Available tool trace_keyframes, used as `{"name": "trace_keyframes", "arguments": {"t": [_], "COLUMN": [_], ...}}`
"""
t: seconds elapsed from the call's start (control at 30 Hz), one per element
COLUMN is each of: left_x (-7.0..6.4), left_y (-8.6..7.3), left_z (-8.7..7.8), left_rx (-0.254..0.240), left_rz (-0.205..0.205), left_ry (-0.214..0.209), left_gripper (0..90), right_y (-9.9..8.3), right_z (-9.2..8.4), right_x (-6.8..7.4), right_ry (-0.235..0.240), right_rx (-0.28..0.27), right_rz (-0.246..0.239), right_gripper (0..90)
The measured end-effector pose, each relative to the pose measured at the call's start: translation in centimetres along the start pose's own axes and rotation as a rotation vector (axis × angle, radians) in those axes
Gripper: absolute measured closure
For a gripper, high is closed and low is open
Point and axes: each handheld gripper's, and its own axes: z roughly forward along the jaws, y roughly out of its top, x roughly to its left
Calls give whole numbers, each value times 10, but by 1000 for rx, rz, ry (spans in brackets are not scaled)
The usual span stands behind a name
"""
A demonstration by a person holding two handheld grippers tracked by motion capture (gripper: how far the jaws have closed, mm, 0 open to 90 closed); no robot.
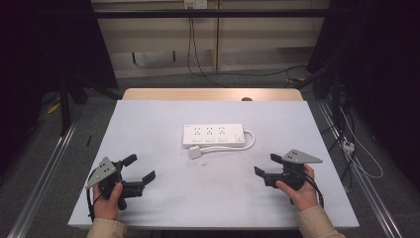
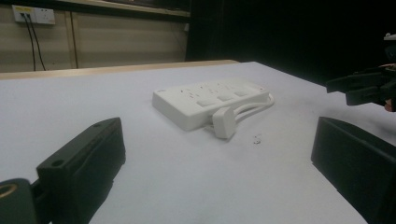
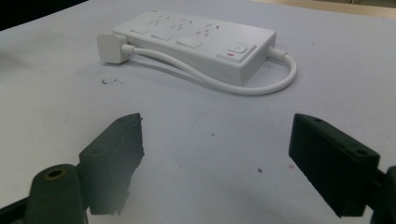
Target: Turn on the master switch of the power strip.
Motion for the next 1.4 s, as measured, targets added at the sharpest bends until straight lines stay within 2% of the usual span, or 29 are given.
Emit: {"name": "trace_keyframes", "arguments": {"t": [0.83,1.4], "left_x": [1,0], "left_y": [0,0], "left_z": [0,0], "left_rx": [3,5], "left_rz": [6,4], "left_ry": [2,4], "left_gripper": [26,26], "right_y": [-9,-17], "right_z": [-14,-27], "right_x": [-1,-5], "right_ry": [2,-7], "right_rx": [8,3], "right_rz": [-24,-8], "right_gripper": [179,179]}}
